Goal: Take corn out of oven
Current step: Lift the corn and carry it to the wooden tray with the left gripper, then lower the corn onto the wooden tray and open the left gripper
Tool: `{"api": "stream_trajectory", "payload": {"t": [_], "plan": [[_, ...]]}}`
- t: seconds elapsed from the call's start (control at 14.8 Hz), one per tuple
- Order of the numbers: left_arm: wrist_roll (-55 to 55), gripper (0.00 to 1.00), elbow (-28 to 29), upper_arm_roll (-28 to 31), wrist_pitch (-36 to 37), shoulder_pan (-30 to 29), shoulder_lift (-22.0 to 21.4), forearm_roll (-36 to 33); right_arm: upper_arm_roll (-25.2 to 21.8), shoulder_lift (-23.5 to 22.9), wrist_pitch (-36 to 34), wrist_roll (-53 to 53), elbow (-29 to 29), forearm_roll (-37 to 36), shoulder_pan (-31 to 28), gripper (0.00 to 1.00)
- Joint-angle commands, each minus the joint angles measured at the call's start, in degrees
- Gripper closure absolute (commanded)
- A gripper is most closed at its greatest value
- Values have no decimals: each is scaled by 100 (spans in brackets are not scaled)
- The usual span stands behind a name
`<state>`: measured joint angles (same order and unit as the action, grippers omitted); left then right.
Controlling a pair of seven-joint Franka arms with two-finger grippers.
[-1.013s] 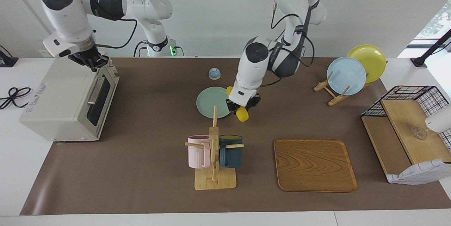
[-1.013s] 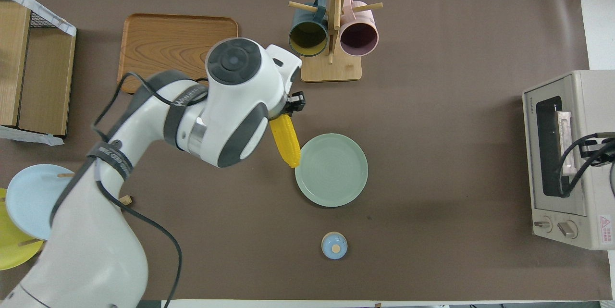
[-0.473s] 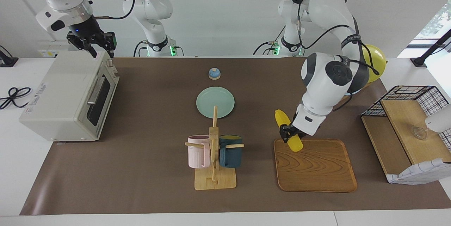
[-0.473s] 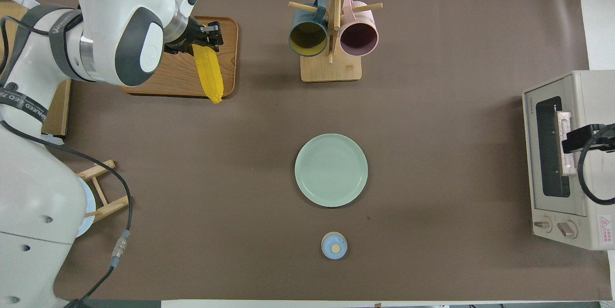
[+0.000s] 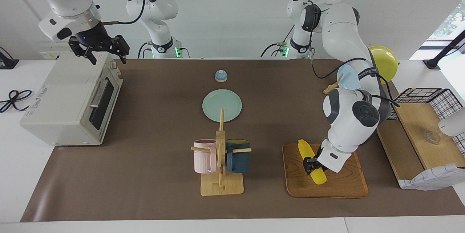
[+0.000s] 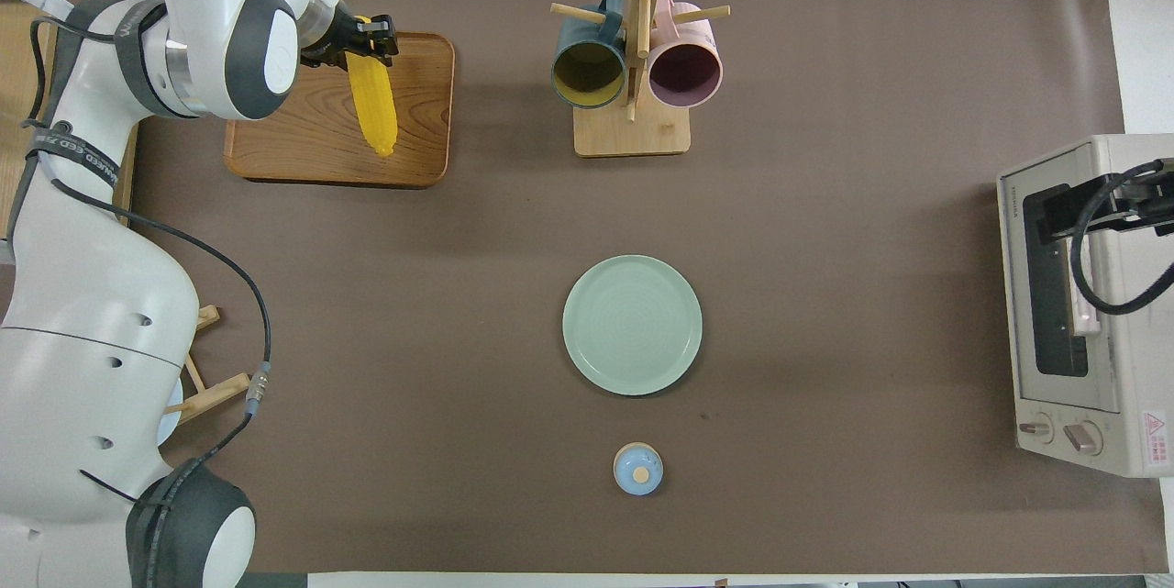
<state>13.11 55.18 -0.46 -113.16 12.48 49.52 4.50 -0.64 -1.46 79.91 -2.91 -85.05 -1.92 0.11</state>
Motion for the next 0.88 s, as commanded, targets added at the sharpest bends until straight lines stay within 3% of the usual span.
{"api": "stream_trajectory", "payload": {"t": [0.0, 0.47, 0.74, 0.81], "plan": [[-160, 100, -306, 2, -171, -26, 294, -46, 20, -144, -116, -96, 243, 17, -46, 0], [-494, 100, -236, 63, -347, -26, 313, -90, 20, 74, -265, 105, -46, -98, 340, 0], [-494, 100, 168, 72, -681, -35, 234, -116, 20, 102, -230, 282, -109, -98, 341, 0], [-494, 9, 203, 72, -690, -35, 225, -116, 12, 128, -300, 299, -135, -80, 341, 0]]}}
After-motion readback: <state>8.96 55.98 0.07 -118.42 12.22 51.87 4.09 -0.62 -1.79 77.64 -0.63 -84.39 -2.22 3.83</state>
